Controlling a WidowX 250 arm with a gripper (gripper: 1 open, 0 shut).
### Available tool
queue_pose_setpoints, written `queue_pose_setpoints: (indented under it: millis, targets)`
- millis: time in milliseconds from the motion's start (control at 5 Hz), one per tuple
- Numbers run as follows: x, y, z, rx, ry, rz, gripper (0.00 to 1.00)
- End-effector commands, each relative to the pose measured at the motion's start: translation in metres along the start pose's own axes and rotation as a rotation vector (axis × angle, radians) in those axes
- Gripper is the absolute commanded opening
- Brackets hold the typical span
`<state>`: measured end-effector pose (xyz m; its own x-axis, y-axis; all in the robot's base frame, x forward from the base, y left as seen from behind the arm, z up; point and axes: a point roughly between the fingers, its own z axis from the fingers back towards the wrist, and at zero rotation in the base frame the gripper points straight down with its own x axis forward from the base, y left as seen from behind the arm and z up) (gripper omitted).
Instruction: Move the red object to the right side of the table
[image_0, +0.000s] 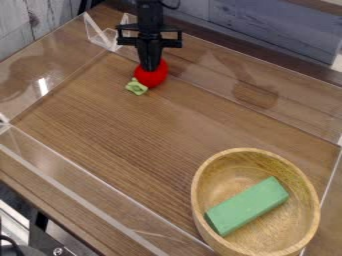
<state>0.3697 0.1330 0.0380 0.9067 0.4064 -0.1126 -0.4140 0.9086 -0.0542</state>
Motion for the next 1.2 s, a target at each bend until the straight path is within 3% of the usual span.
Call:
queue_pose_setpoints:
  millis: [0,400,800,1000]
  targets:
    - [0.002,0.012,0.008,0.005,-0.012,0.035,0.0]
    - [0.009,0.026,0.013,0.011,0.001,0.055,0.0]
    - [-0.002,0.008,0.04,-0.081,-0.015,0.115,0.0]
    - [-0.009,-0.009,0.062,-0.12,-0.021,0.119,0.0]
